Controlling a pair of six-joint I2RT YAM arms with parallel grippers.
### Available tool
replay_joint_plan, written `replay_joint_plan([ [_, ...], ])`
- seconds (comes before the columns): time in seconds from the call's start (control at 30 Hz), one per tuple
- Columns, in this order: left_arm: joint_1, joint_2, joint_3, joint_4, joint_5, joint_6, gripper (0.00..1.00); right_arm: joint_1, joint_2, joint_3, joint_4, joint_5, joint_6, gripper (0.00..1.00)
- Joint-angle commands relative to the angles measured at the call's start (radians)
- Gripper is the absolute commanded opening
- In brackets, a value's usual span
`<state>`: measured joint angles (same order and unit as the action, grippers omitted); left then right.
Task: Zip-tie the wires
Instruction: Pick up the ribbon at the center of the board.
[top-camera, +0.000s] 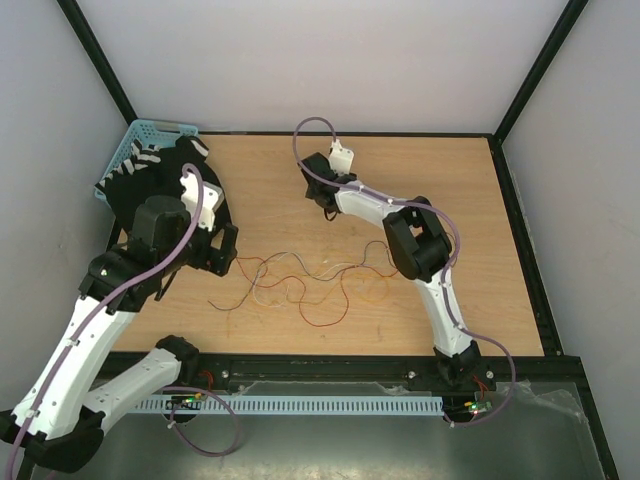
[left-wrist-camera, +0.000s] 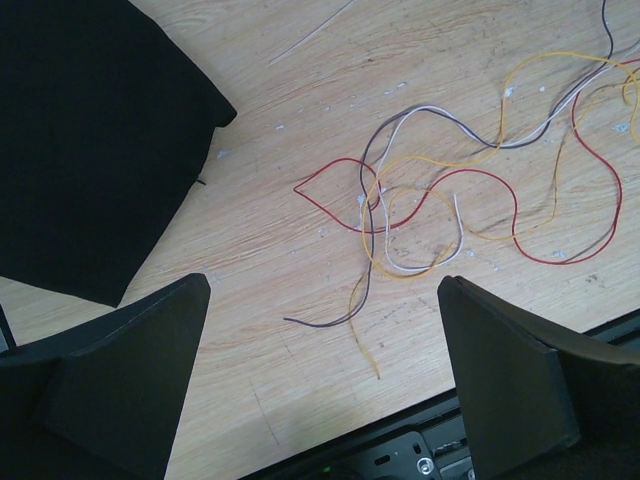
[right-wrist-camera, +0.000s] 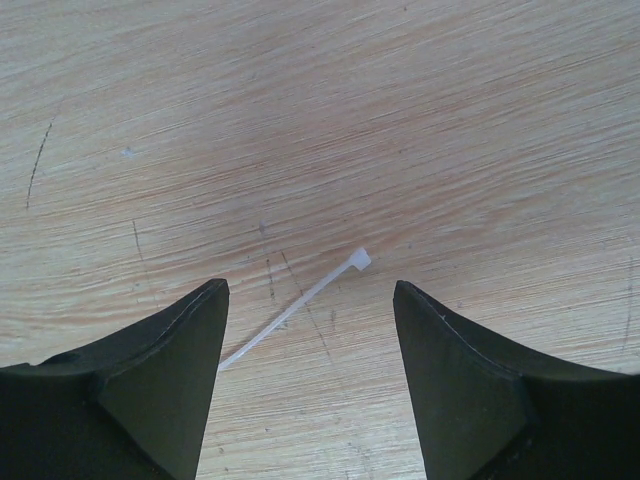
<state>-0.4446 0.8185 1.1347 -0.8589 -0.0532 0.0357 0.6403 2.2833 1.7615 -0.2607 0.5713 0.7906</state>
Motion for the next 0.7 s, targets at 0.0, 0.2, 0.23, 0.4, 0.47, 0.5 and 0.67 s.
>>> replay_joint_plan([
  [0.0,0.003,0.003,-0.007,0.007,-0.01,0.035,0.99,0.008,0.028,0.056,-0.06,0.065,0.027,0.77],
  [0.2,0.014,0.028,0.012,0.017,-0.019,0.074,0.99,0.018,0.065,0.08,-0.082,0.079,0.046,0.77],
  [0.23,0.018,0.033,0.015,0.018,-0.011,0.078,0.99,0.02,0.071,0.085,-0.086,0.082,0.047,0.76],
  [0.4,0.036,0.035,0.018,0.023,0.02,0.088,0.99,0.025,0.105,0.115,-0.11,0.098,0.053,0.75],
  [0.47,0.043,0.036,0.018,0.024,0.029,0.094,0.99,0.028,0.115,0.123,-0.125,0.109,0.057,0.75],
  [0.5,0.047,0.037,0.019,0.025,0.035,0.097,0.99,0.029,0.118,0.124,-0.131,0.117,0.061,0.73],
  [0.67,0.079,0.041,0.016,0.033,0.082,0.104,0.99,0.032,0.14,0.127,-0.146,0.123,0.056,0.61],
])
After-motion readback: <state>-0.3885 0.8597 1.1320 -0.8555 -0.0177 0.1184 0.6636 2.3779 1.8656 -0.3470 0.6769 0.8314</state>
